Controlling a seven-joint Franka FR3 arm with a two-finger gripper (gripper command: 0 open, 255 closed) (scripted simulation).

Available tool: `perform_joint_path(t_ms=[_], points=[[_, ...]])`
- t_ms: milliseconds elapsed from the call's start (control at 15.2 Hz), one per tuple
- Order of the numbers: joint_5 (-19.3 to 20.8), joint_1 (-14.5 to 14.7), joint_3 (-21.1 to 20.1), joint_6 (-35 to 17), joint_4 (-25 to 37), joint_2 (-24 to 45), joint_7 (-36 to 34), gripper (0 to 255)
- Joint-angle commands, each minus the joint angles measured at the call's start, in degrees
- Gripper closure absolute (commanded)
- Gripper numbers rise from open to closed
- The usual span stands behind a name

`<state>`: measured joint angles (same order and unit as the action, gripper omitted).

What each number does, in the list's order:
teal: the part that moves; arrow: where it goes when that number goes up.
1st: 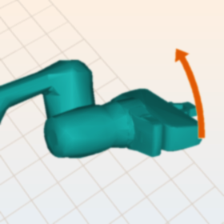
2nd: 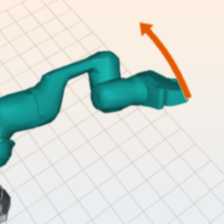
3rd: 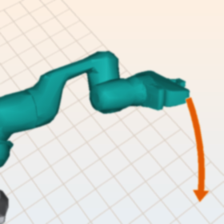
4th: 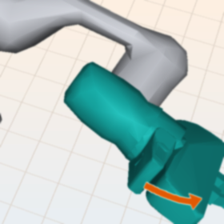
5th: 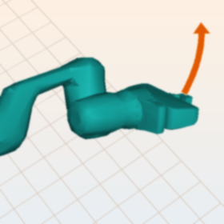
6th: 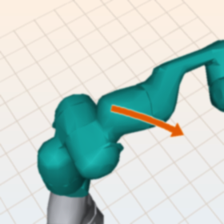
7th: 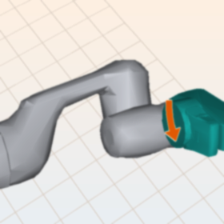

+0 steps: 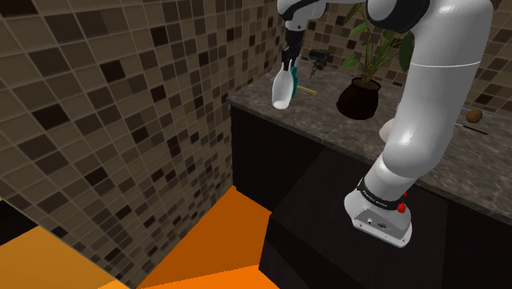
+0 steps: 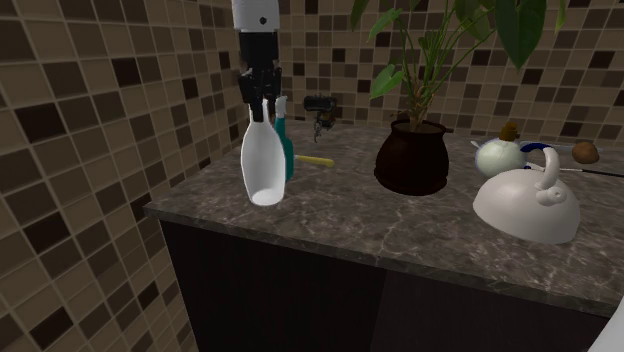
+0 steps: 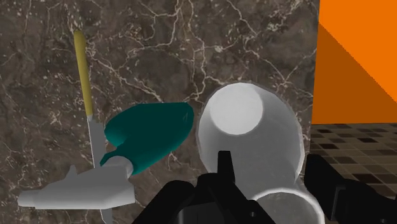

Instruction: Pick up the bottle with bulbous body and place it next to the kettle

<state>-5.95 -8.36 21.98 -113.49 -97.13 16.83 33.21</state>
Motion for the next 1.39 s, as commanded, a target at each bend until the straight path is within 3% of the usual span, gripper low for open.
perform_joint_path(t_ms=[0, 1320], points=[[0.17, -0.01, 0.08, 1.21, 0.90, -0.35, -0.07, 255], [0.72, -0.62, 0.54, 16.33, 15.33, -1.14, -0.47, 255]])
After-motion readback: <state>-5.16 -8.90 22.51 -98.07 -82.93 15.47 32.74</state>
